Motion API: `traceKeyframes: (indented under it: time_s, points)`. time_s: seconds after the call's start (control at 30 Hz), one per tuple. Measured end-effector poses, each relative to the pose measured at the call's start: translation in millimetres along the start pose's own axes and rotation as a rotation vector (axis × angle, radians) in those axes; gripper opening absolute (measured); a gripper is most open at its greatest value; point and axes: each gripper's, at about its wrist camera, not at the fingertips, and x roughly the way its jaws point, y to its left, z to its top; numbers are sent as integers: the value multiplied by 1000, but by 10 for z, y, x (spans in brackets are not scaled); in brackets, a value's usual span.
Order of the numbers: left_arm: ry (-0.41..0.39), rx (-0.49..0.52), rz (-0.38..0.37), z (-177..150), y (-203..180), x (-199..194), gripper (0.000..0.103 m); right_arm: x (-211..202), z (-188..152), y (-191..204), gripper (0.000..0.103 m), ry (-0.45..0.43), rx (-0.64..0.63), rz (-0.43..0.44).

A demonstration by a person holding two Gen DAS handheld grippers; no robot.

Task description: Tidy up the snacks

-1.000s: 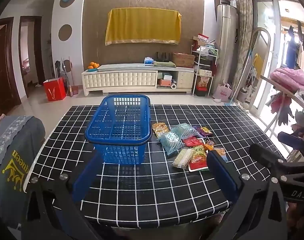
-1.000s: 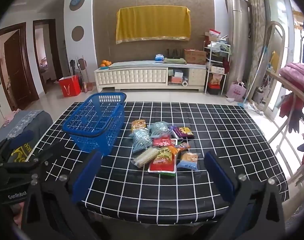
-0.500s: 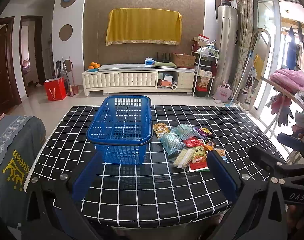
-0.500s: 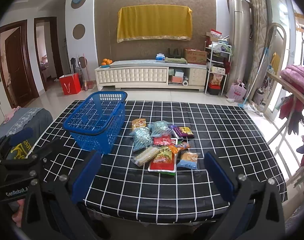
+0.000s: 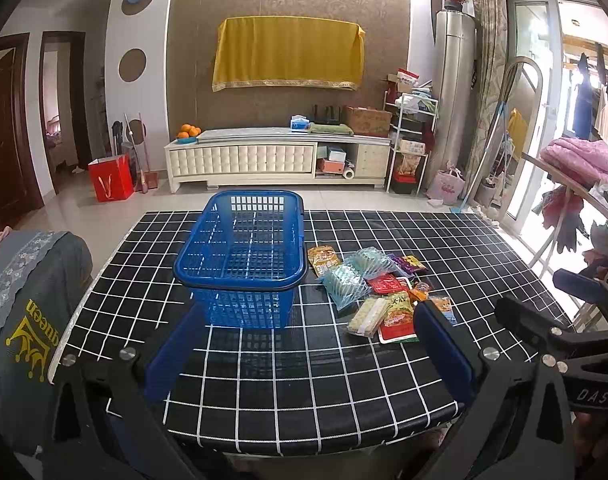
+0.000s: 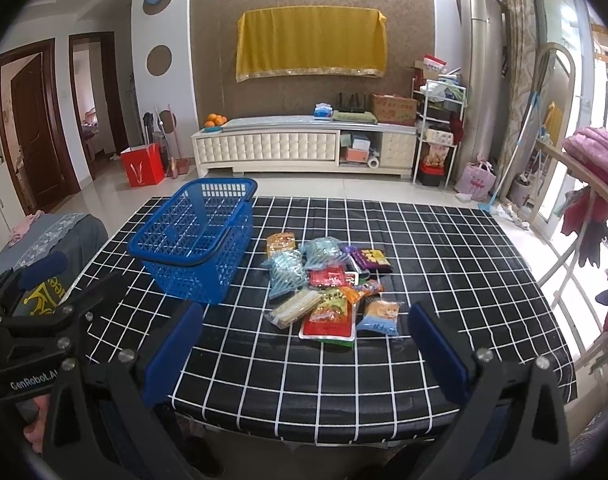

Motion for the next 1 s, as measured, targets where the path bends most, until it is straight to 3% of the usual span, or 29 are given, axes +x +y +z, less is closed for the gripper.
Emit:
traceKeyframes:
  time_s: [1.0]
  points:
    - [10,-3,4,-62,16,25,103,4,-31,-1,103,10,0,7]
